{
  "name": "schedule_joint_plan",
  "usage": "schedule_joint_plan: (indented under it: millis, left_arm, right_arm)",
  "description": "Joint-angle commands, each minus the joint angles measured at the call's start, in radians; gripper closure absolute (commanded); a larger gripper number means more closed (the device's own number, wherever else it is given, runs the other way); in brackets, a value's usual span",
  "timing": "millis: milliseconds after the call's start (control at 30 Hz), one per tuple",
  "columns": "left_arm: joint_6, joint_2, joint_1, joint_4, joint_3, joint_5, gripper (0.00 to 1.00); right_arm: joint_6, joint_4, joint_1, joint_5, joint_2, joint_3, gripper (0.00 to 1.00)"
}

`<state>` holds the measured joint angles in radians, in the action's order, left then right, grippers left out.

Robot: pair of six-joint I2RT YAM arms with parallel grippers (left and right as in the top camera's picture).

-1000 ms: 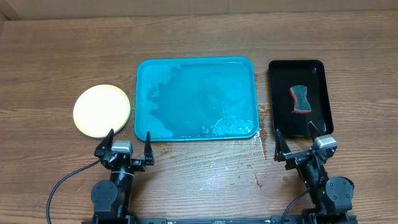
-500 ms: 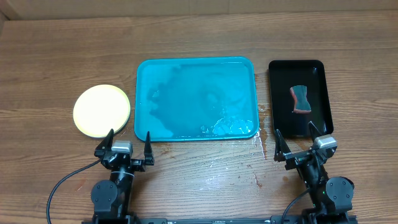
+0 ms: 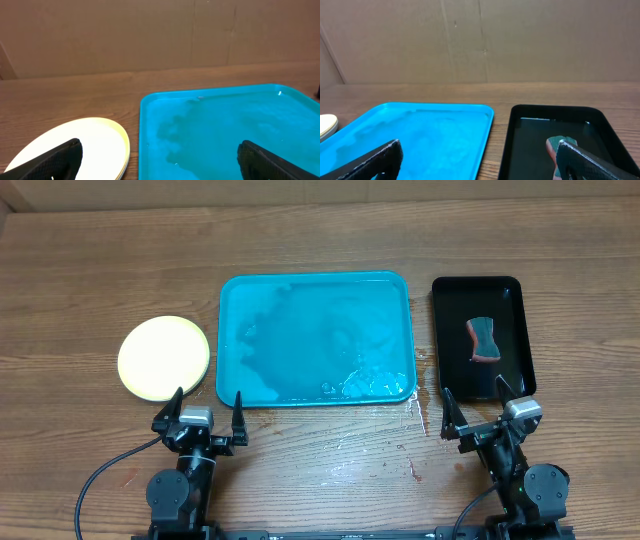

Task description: Clean dirty plates on tray and stack at the side

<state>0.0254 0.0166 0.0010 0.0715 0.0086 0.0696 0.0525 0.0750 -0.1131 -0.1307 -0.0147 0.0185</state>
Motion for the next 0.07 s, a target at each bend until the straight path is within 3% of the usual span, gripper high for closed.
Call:
schedule_joint_plan:
  millis: [0,33]
  left_arm:
    - [-0.018,-0.011,0.005,0.002,-0.004,-0.007,0.00]
    - [-0.018,-0.011,0.005,0.002,-0.004,-0.007,0.00]
  right_arm:
    - [0.008,-0.005,-0.006,-0.004,0.012,-0.011,0.00]
    - [0.008,-0.005,-0.006,-0.004,0.012,-0.011,0.00]
